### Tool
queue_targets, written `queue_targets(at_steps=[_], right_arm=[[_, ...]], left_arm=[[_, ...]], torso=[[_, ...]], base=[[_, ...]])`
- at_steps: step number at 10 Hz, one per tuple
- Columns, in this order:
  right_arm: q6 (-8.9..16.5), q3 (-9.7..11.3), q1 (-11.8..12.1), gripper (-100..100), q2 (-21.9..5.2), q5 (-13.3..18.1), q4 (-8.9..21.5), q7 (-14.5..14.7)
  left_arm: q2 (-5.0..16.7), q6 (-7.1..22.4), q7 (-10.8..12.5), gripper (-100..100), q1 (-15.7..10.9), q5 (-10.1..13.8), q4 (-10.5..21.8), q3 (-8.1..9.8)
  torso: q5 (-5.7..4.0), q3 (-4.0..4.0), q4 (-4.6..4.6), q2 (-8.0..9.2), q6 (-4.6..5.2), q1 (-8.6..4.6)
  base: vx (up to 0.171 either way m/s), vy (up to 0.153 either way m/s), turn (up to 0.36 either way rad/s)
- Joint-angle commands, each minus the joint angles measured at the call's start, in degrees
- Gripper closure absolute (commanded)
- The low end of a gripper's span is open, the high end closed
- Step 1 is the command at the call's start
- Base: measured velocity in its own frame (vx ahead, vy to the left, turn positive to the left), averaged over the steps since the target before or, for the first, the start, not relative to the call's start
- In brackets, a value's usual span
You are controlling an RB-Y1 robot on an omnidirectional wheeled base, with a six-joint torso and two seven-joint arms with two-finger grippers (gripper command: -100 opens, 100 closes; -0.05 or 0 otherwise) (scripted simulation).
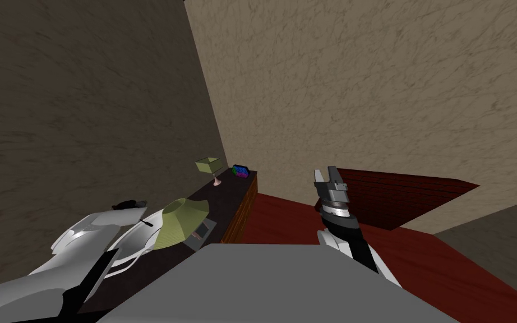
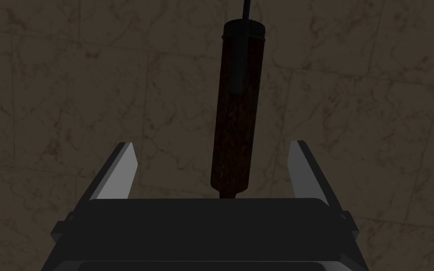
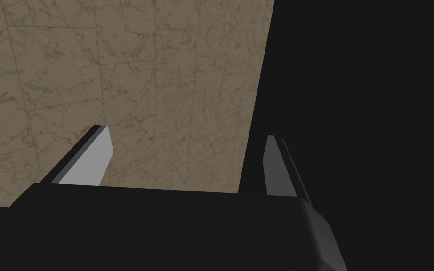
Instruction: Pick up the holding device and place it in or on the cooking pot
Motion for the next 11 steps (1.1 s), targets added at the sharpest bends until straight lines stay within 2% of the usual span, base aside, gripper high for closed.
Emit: queue_targets(at_steps=[1,4,5,9,10,11], right_arm=[[0.0,0.0,0.0,0,0.0,0.0,0.0,0.0],[0.0,0.0,0.0,0,0.0,0.0,0.0,0.0],[0.0,0.0,0.0,0,0.0,0.0,0.0,0.0],[0.0,0.0,0.0,0,0.0,0.0,0.0,0.0],[0.0,0.0,0.0,0,0.0,0.0,0.0,0.0],[0.0,0.0,0.0,0,0.0,0.0,0.0,0.0]], left_arm=[[1.27,1.24,1.42,-100,0.93,1.85,-1.77,-2.29],[4.93,3.52,4.66,-100,2.85,6.86,-5.08,-7.69],[4.93,3.52,4.66,-100,2.85,6.86,-5.08,-8.31],[9.8,6.57,8.98,-100,5.39,13.53,-9.5,-15.74],[9.8,6.57,8.98,-100,5.39,13.53,-9.5,-16.33],[9.57,6.43,8.77,-100,5.18,13.17,-9.23,-15.75]], torso=[[0.0,0.0,0.0,0.0,0.0,0.0],[-0.01,-0.02,-0.01,-0.03,-0.01,-0.02],[-0.01,-0.02,-0.01,-0.03,0.0,-0.02],[0.0,-0.01,-0.01,-0.02,0.0,-0.01],[0.0,-0.02,-0.01,-0.02,0.0,-0.02],[0.01,-0.01,-0.01,-0.02,0.01,-0.01]], base=[[0.017,-0.009,0.027],[0.022,-0.013,0.045],[0.013,-0.01,0.016],[0.016,-0.011,0.042],[0.014,-0.013,0.011],[0.006,-0.005,0.0]])
